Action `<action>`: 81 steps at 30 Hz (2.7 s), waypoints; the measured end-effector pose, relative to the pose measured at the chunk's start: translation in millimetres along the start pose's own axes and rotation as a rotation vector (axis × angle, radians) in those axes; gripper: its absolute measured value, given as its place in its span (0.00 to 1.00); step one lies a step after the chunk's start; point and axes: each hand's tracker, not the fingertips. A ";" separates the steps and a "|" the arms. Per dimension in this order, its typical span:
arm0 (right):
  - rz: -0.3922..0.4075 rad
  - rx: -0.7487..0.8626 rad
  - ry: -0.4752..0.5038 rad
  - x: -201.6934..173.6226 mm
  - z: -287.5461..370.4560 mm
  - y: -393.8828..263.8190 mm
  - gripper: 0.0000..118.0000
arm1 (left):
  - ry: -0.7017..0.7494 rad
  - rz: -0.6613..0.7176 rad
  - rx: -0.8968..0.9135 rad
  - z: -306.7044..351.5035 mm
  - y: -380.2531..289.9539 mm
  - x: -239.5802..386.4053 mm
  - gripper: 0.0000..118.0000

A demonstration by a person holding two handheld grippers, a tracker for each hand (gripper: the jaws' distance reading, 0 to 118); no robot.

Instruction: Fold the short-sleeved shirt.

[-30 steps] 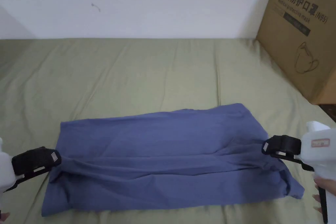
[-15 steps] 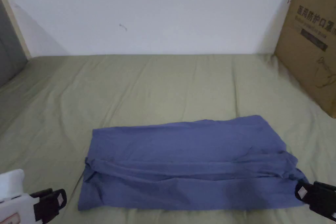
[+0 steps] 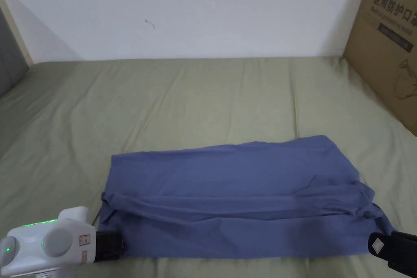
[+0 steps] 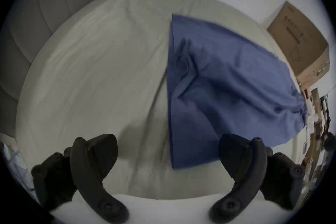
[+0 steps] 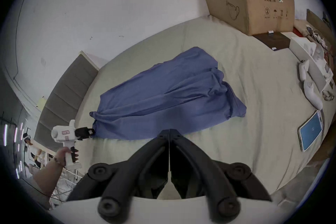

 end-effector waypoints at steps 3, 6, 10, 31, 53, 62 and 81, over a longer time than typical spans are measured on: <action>-0.013 -0.006 -0.019 6.2 -3.7 -0.9 0.00 | 0.041 -0.088 0.051 10.9 -4.9 15.5 0.90; -0.024 0.002 -0.029 12.7 -5.0 -0.3 0.00 | -0.031 -0.117 0.123 38.0 -11.2 21.6 0.32; -0.029 0.043 -0.051 26.3 -4.5 5.8 0.00 | -0.068 -0.165 0.145 65.1 -15.9 27.1 0.03; 0.035 -0.329 -0.282 94.2 -139.3 55.2 0.30 | -0.076 -0.069 0.134 75.5 -11.6 3.0 0.03; -0.050 -0.335 -0.121 84.3 14.7 -56.6 0.10 | -0.161 -0.036 0.059 139.8 -119.2 -48.4 0.03; -0.135 -0.308 -0.192 112.8 -2.8 -68.3 0.37 | -0.165 0.005 0.038 128.8 -127.9 -46.2 0.17; 0.062 -0.006 -0.075 -25.9 41.3 -30.9 0.00 | -0.285 -0.131 0.294 192.9 -73.9 14.0 0.01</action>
